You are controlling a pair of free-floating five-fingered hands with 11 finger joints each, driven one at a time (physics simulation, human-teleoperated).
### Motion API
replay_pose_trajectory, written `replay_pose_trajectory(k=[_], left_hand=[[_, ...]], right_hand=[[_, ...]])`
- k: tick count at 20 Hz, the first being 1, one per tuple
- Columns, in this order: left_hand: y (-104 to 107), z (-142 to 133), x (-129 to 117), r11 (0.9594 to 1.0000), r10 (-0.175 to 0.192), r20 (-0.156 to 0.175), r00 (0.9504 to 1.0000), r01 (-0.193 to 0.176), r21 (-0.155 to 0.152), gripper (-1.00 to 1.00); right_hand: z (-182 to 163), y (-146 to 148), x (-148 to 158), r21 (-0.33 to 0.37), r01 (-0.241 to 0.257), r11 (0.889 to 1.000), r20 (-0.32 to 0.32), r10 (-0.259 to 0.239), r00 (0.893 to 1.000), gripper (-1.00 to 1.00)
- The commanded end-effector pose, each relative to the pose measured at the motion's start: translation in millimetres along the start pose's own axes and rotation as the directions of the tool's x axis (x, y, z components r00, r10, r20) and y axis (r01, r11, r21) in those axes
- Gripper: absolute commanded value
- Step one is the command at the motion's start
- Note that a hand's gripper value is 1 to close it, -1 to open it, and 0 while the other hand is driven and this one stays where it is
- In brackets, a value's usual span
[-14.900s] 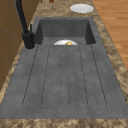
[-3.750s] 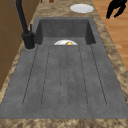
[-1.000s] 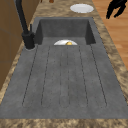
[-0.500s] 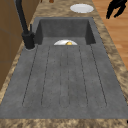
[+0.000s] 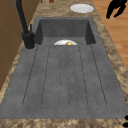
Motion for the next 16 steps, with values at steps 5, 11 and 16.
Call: replay_pose_trajectory(k=[5, 11, 16], left_hand=[[-7, 13, -11, 1.0, 0.006, 0.003, 1.0, -0.006, 0.001, -1.0], [1, 26, -18, 0.9995, 0.006, -0.023, 0.9997, -0.005, 0.032, -1.0], [11, 35, -10, 0.9977, 0.005, -0.011, 0.9999, -0.005, 0.067, -1.0]], right_hand=[[0, 0, 0, 0.0, 0.0, 1.0, 0.0, 0.0, 1.0, 0.0], [0, 0, 0, 0.0, 0.0, 1.0, 0.0, 0.0, 1.0, 0.0], [0, 0, 0, 0.0, 0.0, 1.0, 0.0, 0.0, 1.0, 0.0]])
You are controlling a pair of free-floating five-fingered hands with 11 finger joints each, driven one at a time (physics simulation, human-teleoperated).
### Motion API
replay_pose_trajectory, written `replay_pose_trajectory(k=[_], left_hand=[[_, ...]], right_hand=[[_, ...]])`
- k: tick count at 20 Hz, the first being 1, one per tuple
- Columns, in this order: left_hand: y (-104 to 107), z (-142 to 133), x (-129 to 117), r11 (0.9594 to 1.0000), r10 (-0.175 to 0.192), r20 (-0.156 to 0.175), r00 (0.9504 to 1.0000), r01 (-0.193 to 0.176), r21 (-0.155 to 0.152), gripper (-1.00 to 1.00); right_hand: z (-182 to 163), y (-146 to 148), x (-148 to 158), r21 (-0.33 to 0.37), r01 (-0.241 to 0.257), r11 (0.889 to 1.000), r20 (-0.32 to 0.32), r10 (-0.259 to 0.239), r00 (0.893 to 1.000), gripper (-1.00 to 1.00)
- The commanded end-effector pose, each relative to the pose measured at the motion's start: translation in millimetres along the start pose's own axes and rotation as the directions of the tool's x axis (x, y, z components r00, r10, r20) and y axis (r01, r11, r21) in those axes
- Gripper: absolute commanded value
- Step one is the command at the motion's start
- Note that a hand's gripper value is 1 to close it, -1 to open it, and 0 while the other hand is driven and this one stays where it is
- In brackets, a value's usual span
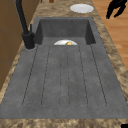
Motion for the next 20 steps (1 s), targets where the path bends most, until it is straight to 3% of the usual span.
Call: replay_pose_trajectory(k=[1, 7, 15, 20], left_hand=[[11, 11, 5, 0.9975, -0.005, -0.008, 1.0, 0.005, 0.071, -1.0], [25, 43, -8, 0.9987, -0.002, 0.044, 0.999, 0.0, 0.051, -1.0], [54, 73, -52, 0.9997, 0.004, 0.055, 0.9985, -0.005, 0.024, -1.0], [53, 94, -93, 0.9984, -0.029, 0.098, 0.9948, 0.024, 0.052, -1.0]], right_hand=[[0, 0, 0, 0.0, 0.0, 1.0, 0.0, 0.0, 1.0, 0.0], [0, 0, 0, 0.0, 0.0, 1.0, 0.0, 0.0, 1.0, 0.0], [0, 0, 0, 0.0, 0.0, 1.0, 0.0, 0.0, 1.0, 0.0], [0, 0, 0, 0.0, 0.0, 1.0, 0.0, 0.0, 1.0, 0.0]])
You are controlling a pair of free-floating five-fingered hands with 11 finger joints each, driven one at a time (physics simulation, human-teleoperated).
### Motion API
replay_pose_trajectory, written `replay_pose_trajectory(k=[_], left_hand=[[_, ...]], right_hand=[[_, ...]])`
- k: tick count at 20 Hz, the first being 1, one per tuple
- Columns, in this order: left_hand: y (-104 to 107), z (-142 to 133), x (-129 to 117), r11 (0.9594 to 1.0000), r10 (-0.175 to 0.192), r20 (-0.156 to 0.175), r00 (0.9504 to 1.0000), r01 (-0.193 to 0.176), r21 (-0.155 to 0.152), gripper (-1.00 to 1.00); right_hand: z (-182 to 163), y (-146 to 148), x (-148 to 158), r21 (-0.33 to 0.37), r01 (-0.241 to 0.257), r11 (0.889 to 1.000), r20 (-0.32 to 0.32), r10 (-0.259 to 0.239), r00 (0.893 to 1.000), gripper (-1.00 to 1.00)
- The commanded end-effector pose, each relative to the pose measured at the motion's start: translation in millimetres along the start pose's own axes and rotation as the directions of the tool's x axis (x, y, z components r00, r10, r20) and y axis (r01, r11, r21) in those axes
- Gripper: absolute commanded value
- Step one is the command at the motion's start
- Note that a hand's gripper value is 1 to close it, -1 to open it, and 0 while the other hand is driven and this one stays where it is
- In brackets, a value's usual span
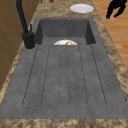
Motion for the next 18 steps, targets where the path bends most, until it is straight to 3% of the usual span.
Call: replay_pose_trajectory(k=[1, 4, 9, 10, 14, 18], left_hand=[[-1, 17, -31, 0.9994, -0.022, 0.069, 0.9974, 0.021, 0.026, -1.0], [-5, 29, -57, 0.9996, -0.022, 0.075, 0.9969, 0.021, 0.017, -1.0], [-24, 38, -93, 0.9991, -0.016, 0.076, 0.997, 0.019, -0.038, -1.0], [-25, 39, -91, 0.9989, 0.004, 0.081, 0.9967, 0.0, -0.047, -1.0], [-28, 42, -86, 0.9986, 0.015, 0.091, 0.9957, -0.01, -0.052, -1.0], [-29, 45, -83, 0.9992, -0.003, 0.105, 0.9945, 0.007, -0.039, -1.0]], right_hand=[[0, 0, 0, 0.0, 0.0, 1.0, 0.0, 0.0, 1.0, 0.0], [0, 0, 0, 0.0, 0.0, 1.0, 0.0, 0.0, 1.0, 0.0], [0, 0, 0, 0.0, 0.0, 1.0, 0.0, 0.0, 1.0, 0.0], [0, 0, 0, 0.0, 0.0, 1.0, 0.0, 0.0, 1.0, 0.0], [0, 0, 0, 0.0, 0.0, 1.0, 0.0, 0.0, 1.0, 0.0], [0, 0, 0, 0.0, 0.0, 1.0, 0.0, 0.0, 1.0, 0.0]])
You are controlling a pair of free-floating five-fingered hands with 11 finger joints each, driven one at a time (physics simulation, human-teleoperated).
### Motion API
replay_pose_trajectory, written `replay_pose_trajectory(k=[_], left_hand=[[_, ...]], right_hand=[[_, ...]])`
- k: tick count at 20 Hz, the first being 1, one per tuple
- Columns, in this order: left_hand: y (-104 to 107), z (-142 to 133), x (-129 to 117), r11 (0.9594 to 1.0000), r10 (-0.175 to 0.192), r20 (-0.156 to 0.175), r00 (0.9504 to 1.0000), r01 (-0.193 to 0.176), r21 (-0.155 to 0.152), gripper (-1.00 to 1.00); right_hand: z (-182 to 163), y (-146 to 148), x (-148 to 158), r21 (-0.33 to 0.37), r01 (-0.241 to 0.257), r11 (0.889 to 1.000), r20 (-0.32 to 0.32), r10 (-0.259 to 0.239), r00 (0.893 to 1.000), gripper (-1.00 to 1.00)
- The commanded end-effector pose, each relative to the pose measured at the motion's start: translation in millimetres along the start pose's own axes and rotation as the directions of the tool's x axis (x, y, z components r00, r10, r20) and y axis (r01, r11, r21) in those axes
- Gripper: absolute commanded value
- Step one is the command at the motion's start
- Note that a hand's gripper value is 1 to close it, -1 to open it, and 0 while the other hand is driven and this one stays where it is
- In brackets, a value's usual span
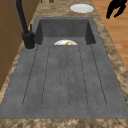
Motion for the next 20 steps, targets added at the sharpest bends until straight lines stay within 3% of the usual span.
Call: replay_pose_trajectory(k=[1, 2, 3, 6, 9, 12, 13, 14, 16, 18, 20], left_hand=[[-14, 10, -12, 0.9977, 0.006, 0.062, 0.9981, -0.002, -0.068, -1.0], [-14, 11, -10, 0.9979, -0.003, 0.067, 0.9978, 0.007, -0.064, 1.0], [-8, 11, -3, 0.9948, -0.012, 0.086, 0.9962, 0.02, -0.099, 1.0], [1, 11, 8, 0.9905, -0.101, 0.12, 0.9876, 0.111, -0.081, 1.0], [2, 12, 14, 0.9846, -0.145, 0.147, 0.9784, 0.158, -0.076, 1.0], [0, 7, 22, 0.9874, -0.145, 0.122, 0.9819, 0.151, -0.047, 1.0], [0, 6, 23, 0.9853, -0.166, 0.087, 0.9823, 0.169, -0.027, 1.0], [-1, 8, 21, 0.9876, -0.156, 0.082, 0.9843, 0.157, -0.002, 1.0], [2, 1, 22, 0.9856, -0.162, 0.109, 0.9808, 0.166, -0.032, 1.0], [8, -4, 26, 0.982, -0.184, 0.104, 0.9774, 0.188, -0.024, 1.0], [14, -11, 31, 0.9846, -0.173, 0.075, 0.9821, 0.174, -0.015, 1.0]], right_hand=[[0, 0, 0, 0.0, 0.0, 1.0, 0.0, 0.0, 1.0, 0.0], [0, 0, 0, 0.0, 0.0, 1.0, 0.0, 0.0, 1.0, 0.0], [0, 0, 0, 0.0, 0.0, 1.0, 0.0, 0.0, 1.0, 0.0], [0, 0, 0, 0.0, 0.0, 1.0, 0.0, 0.0, 1.0, 0.0], [0, 0, 0, 0.0, 0.0, 1.0, 0.0, 0.0, 1.0, 0.0], [0, 0, 0, 0.0, 0.0, 1.0, 0.0, 0.0, 1.0, 0.0], [0, 0, 0, 0.0, 0.0, 1.0, 0.0, 0.0, 1.0, 0.0], [0, 0, 0, 0.0, 0.0, 1.0, 0.0, 0.0, 1.0, 0.0], [0, 0, 0, 0.0, 0.0, 1.0, 0.0, 0.0, 1.0, 0.0], [0, 0, 0, 0.0, 0.0, 1.0, 0.0, 0.0, 1.0, 0.0], [0, 0, 0, 0.0, 0.0, 1.0, 0.0, 0.0, 1.0, 0.0]])
